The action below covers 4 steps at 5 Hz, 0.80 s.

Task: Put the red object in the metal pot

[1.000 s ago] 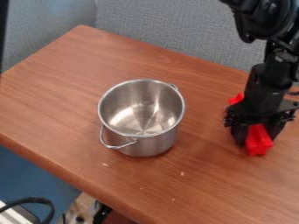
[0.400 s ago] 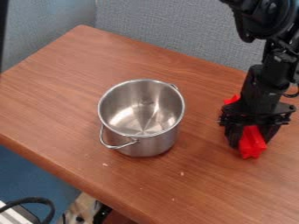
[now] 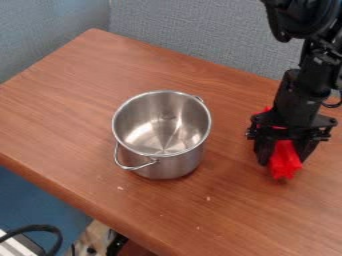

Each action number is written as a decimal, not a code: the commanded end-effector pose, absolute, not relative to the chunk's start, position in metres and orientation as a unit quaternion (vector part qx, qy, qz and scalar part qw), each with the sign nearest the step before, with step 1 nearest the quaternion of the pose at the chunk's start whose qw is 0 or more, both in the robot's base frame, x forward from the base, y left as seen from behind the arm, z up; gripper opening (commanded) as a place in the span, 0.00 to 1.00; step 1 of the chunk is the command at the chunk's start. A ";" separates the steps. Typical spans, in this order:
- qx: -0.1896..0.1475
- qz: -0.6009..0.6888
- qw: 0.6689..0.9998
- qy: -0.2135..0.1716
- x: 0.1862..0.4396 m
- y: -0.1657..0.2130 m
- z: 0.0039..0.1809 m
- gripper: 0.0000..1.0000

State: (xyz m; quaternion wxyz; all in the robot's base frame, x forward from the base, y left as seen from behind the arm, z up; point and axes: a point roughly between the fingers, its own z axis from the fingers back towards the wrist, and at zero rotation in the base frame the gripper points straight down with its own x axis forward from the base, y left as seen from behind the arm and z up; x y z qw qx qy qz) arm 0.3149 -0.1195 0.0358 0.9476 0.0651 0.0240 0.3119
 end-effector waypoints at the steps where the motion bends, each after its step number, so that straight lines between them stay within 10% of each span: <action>1: 0.043 0.315 0.948 -0.016 0.325 -0.115 0.076 0.00; 4: 0.083 0.297 0.951 -0.010 0.310 -0.102 0.102 0.00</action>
